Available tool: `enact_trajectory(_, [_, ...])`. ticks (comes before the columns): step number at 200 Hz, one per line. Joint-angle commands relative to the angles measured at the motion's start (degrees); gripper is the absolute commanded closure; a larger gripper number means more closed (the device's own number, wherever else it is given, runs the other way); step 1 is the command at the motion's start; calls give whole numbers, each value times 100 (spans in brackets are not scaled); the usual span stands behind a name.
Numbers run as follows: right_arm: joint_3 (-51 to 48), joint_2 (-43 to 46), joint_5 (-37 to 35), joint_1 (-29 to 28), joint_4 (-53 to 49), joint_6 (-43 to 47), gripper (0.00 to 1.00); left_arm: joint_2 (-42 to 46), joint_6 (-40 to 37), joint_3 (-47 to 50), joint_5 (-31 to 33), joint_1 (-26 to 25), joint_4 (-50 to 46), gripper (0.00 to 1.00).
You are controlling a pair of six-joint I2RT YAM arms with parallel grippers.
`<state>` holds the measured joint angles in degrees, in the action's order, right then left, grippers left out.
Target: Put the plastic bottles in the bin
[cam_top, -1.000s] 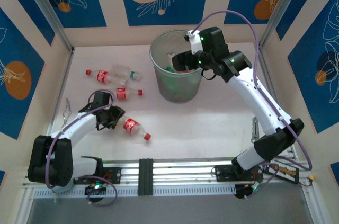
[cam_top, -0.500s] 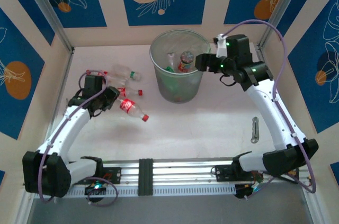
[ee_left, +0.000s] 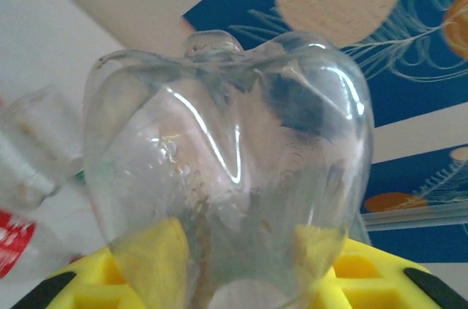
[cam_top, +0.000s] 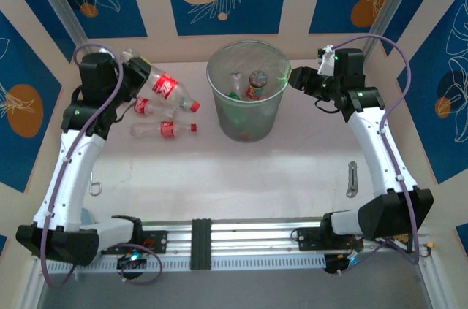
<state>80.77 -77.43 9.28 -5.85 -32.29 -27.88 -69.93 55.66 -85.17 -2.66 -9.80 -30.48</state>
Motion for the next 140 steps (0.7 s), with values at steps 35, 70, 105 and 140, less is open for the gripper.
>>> enact_trajectory(35, [149, -635, 352, 6, 242, -95, 55, -1146, -721, -1637, -177, -681, 242, 100])
enact_trajectory(70, [129, -798, 329, -39, 272, -84, 65, -1766, -1228, -2536, -7, -1174, 181, 100])
enact_trajectory(105, [114, -857, 320, -82, 301, -87, 70, -2465, -1614, -3339, 80, -1519, 6, 100])
enact_trajectory(140, [121, -879, 320, -126, 301, -85, 72, -3091, -1919, -3804, 202, -1754, -6, 100])
